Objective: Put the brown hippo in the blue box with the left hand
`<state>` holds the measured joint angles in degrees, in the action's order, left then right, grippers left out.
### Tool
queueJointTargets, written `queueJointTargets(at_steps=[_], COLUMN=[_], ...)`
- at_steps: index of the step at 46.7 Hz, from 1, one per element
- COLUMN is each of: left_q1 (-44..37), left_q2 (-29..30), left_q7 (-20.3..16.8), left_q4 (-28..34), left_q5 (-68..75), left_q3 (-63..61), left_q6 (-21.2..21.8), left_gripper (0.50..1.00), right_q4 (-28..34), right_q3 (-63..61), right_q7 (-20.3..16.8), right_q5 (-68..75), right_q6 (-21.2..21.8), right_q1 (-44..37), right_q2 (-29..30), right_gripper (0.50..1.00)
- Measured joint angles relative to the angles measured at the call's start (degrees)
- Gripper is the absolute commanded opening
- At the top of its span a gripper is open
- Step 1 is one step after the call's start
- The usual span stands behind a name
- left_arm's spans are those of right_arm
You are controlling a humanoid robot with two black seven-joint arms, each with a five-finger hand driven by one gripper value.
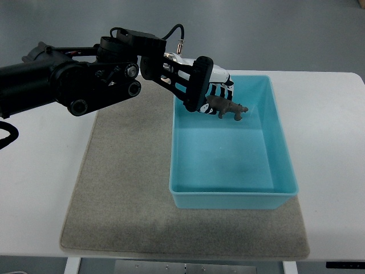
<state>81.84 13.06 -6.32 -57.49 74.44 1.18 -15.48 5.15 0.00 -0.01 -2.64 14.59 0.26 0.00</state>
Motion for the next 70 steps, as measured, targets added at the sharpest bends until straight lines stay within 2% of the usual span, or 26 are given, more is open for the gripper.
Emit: queueJointTargets(at_steps=[3,4,10,15,16,32,49,70], left_q1=[-0.4,-0.6,-1.4,-1.7,-1.7,-2.0,-2.2,-7.5], left_q2=[-0.6,-0.8,-1.2,-1.2,-1.2,-0.4,5.6,13.6], left_q7=[0.0,0.0,0.0,0.0,0.0,0.0,0.0,0.0], left_q4=[0.8,1.0,1.4,1.4,1.4,1.5,2.7,5.3], left_q5=[0.0,0.0,0.0,-0.1,-0.3,-6.2,-28.4,-59.8], left_q3=[0.0,0.0,0.0,0.0,0.0,5.2,9.0,9.2], left_q6=[0.0,0.0,0.1,0.1,0.1,0.3,-0.1,-1.4], left_gripper=[0.672,0.705,0.799,0.977,0.994,0.999,0.996,1.0], right_q4=[0.0,0.0,0.0,0.0,0.0,0.0,0.0,0.0], right_q3=[0.0,0.0,0.0,0.0,0.0,0.0,0.0,0.0], right_q7=[0.0,0.0,0.0,0.0,0.0,0.0,0.0,0.0], right_q5=[0.0,0.0,0.0,0.0,0.0,0.0,0.0,0.0], right_q6=[0.0,0.0,0.0,0.0,0.0,0.0,0.0,0.0], right_q1=[0.0,0.0,0.0,0.0,0.0,0.0,0.0,0.0], right_q2=[0.0,0.0,0.0,0.0,0.0,0.0,0.0,0.0], right_gripper=[0.936,0.936,0.936,0.936,0.936,0.936,0.936,0.936])
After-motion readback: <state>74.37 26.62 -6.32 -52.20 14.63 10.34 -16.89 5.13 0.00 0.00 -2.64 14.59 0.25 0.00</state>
